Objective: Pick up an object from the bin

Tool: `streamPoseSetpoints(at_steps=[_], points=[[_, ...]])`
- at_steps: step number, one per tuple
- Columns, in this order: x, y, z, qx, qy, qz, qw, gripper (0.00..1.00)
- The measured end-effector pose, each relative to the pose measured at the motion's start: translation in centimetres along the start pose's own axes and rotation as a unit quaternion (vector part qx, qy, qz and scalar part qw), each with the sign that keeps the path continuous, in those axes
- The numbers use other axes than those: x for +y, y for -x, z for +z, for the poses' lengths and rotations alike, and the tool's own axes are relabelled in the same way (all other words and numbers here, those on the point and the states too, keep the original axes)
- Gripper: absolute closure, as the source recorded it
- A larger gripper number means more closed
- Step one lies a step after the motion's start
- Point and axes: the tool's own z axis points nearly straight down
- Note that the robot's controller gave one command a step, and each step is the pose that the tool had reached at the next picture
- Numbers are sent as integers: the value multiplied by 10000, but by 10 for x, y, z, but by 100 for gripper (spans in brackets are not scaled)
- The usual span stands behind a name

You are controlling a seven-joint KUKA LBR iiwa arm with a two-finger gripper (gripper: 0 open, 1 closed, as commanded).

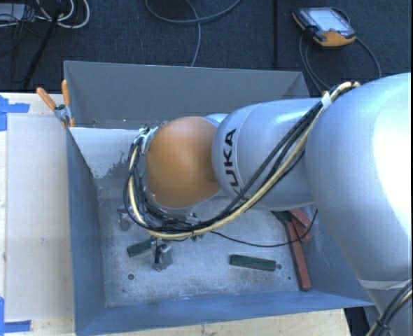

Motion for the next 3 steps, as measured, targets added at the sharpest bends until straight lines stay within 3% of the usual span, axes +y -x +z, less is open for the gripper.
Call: streamPoseSetpoints(at_steps=[1, 2, 3], points=[[-48, 23, 19, -1, 12, 401, 9992, 100], [-48, 23, 19, -1, 12, 404, 9992, 100], [-69, 16, -189, 3, 5, 414, 9991, 100]])
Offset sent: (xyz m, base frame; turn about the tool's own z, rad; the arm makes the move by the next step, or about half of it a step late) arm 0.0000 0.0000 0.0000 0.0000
